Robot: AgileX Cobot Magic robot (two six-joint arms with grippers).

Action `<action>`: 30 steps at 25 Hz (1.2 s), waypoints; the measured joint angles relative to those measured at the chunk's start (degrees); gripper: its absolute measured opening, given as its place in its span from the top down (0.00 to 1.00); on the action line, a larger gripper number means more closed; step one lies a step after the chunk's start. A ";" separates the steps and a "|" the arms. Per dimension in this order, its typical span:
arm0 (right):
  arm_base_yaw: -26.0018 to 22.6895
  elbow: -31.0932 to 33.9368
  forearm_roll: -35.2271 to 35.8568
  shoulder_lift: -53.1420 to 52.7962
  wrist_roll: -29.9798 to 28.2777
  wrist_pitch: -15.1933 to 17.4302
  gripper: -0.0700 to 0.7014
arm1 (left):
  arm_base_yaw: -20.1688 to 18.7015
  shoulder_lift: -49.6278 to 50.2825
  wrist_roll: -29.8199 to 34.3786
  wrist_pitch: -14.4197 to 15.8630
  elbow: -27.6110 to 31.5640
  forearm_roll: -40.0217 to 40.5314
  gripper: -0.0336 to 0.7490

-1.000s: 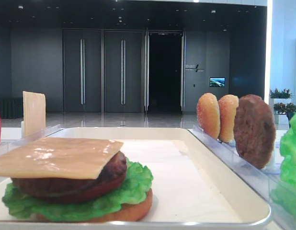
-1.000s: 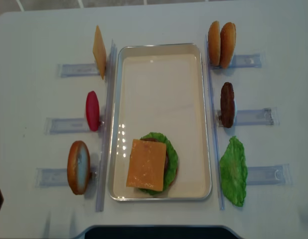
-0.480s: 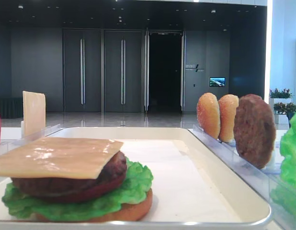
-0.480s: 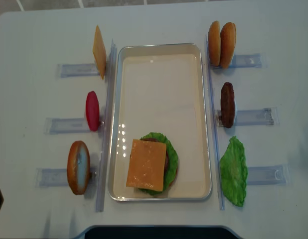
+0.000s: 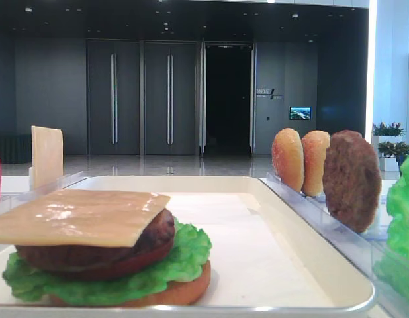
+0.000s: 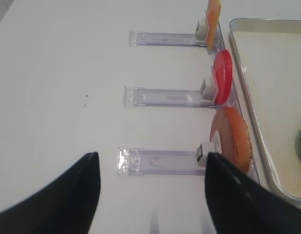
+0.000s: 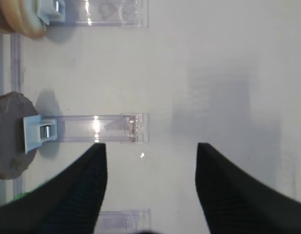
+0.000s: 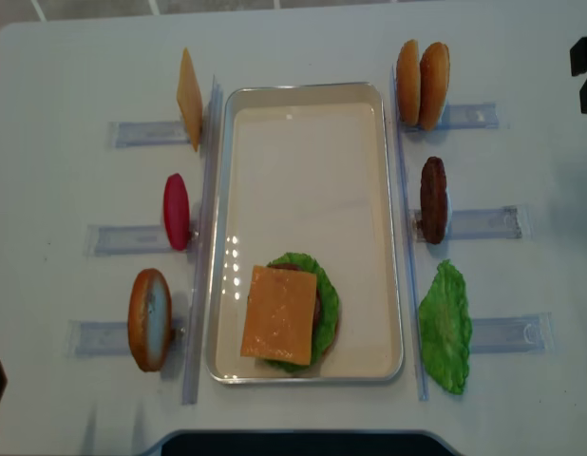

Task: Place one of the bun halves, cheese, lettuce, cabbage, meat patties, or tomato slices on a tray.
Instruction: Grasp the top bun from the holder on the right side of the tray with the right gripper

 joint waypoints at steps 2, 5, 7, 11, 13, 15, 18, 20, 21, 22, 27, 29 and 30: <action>0.00 -2.72 0.64 2.85 0.00 0.42 0.37 | 0.00 0.00 0.00 0.00 0.00 0.00 0.30; 0.00 -6.32 1.42 6.39 0.00 0.88 0.37 | 0.00 0.00 0.00 0.00 0.00 0.00 0.30; 0.00 -8.57 2.14 8.86 0.00 1.27 0.37 | 0.00 0.00 0.00 0.00 0.00 0.00 0.30; 0.12 -12.31 2.54 13.28 -0.05 1.93 0.37 | 0.00 0.00 0.00 0.00 0.00 0.00 0.30; 0.62 -13.58 2.54 15.03 -0.05 1.99 0.37 | 0.00 0.00 0.00 0.00 0.00 0.00 0.30; 1.31 -14.63 2.68 16.18 0.15 1.98 0.37 | 0.00 0.00 0.00 0.00 0.00 0.00 0.30; 3.03 -15.58 2.55 17.17 2.14 1.85 0.37 | 0.00 0.00 0.00 0.00 0.00 0.00 0.30; 4.99 -15.73 2.02 17.34 3.92 1.17 0.37 | 0.00 0.00 0.00 0.00 0.00 0.00 0.30; 6.10 -15.73 1.95 17.34 5.57 0.48 0.37 | 0.00 0.00 0.00 0.00 0.00 0.00 0.30; 7.03 -15.73 1.83 17.34 7.06 -0.25 0.37 | 0.00 0.00 0.00 0.00 0.00 0.00 0.30; 12.55 -15.73 1.84 17.37 12.81 -3.83 0.37 | 0.00 0.00 0.00 0.00 0.00 0.00 0.30; 14.47 -15.73 1.84 17.37 14.26 -5.69 0.37 | 0.00 0.00 0.00 0.00 0.00 0.00 0.30; 15.50 -15.73 1.89 17.37 14.85 -6.32 0.37 | 0.00 0.00 0.00 0.00 0.00 0.00 0.30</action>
